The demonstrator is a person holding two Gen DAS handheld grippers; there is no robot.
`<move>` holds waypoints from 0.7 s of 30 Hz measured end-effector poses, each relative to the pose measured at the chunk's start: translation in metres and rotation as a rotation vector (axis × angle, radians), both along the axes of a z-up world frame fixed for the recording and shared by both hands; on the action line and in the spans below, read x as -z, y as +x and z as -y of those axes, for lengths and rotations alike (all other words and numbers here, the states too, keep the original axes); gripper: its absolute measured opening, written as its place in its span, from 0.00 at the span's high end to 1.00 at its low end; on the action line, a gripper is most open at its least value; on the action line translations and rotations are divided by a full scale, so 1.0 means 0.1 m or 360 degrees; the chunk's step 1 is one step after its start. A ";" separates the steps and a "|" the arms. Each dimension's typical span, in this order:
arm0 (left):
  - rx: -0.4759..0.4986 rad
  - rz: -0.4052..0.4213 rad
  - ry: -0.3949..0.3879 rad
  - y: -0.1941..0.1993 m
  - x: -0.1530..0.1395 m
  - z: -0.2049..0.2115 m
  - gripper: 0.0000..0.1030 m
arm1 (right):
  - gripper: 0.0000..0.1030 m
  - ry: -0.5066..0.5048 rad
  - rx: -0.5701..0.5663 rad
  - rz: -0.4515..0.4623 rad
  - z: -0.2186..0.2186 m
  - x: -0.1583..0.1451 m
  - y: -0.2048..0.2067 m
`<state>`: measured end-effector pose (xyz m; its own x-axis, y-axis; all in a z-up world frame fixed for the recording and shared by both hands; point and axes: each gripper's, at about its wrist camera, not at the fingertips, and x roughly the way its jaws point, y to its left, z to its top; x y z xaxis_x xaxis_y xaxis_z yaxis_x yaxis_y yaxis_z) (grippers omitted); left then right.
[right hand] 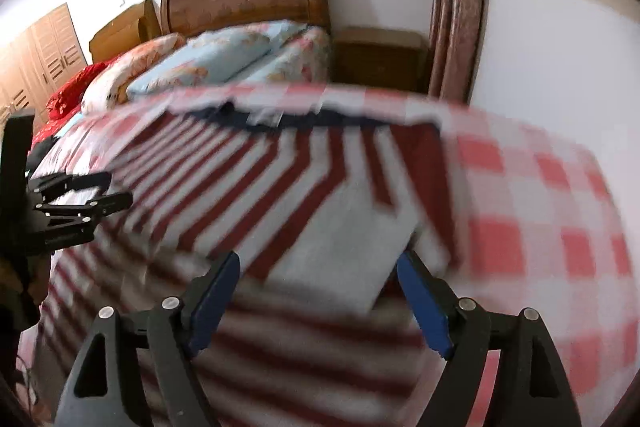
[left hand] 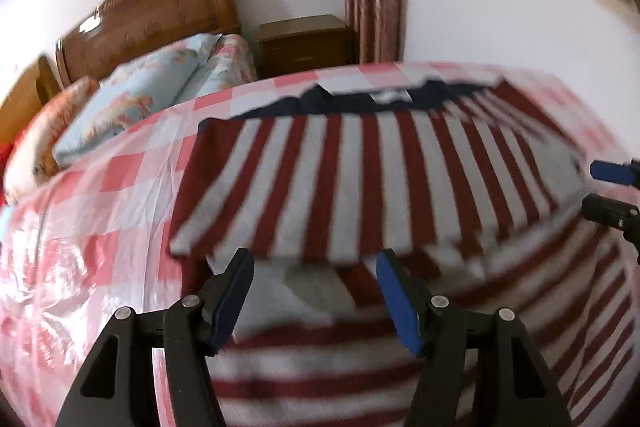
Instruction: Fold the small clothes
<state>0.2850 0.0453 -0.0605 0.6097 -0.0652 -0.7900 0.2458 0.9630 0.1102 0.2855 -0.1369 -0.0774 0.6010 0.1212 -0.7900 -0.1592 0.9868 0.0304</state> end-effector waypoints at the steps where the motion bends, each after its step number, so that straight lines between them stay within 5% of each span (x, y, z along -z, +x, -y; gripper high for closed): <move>1: 0.0016 0.0005 0.0020 -0.07 0.02 0.04 0.37 | 0.00 -0.0027 -0.0002 -0.0014 -0.06 0.06 -0.06; 6: 0.0003 0.0046 0.0110 -0.45 0.06 0.13 0.37 | 0.00 -0.0106 0.0057 -0.0048 -0.15 0.23 -0.34; 14: -0.0022 0.0134 0.0051 -1.04 -0.05 0.00 0.37 | 0.00 -0.0108 0.0046 0.0005 -0.19 0.18 -0.85; 21: -0.0050 0.0086 0.0020 -1.29 0.14 -0.08 0.36 | 0.00 -0.0181 -0.0047 -0.0009 -0.33 0.32 -1.10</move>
